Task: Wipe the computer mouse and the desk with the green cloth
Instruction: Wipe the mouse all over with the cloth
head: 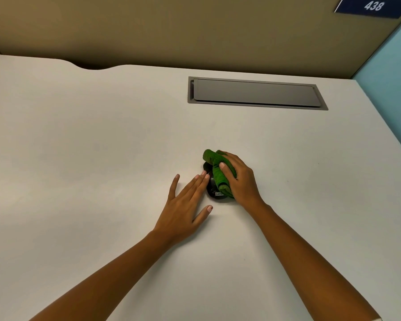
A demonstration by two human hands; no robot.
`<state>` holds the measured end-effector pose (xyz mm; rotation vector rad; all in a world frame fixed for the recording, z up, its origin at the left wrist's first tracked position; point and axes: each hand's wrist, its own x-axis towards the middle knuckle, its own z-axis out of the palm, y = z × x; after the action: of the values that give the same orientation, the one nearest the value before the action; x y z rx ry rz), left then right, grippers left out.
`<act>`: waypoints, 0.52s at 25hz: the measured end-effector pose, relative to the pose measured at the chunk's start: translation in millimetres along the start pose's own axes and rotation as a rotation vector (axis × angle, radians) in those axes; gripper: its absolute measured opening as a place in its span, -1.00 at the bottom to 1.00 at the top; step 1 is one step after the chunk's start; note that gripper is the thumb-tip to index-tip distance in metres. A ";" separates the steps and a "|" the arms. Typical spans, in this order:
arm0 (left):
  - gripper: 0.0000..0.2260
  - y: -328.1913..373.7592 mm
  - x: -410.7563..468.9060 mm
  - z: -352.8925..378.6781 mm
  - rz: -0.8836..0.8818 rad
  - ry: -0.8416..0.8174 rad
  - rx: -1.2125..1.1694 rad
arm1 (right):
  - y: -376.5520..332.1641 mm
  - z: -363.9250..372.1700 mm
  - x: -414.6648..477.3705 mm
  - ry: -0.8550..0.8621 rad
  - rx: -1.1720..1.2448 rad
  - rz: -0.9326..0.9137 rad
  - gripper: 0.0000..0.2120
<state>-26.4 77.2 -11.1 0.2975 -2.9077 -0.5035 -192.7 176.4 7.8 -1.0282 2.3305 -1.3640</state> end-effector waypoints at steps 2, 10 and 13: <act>-0.41 -0.4 -0.3 0.5 -0.001 -0.006 0.007 | -0.5 -0.1 0.9 0.041 0.002 0.029 -0.69; -0.41 -0.3 -1.6 1.4 0.004 -0.002 0.011 | -25.7 -8.6 0.2 0.047 -0.196 0.002 -0.64; -0.44 -1.5 -1.0 3.5 0.000 -0.002 0.032 | -26.7 1.6 -16.9 -0.068 -0.579 -0.221 -0.59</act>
<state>-25.9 77.1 -15.0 0.3019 -2.9198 -0.4583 -167.7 178.5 27.1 -1.4959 2.6870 -0.6921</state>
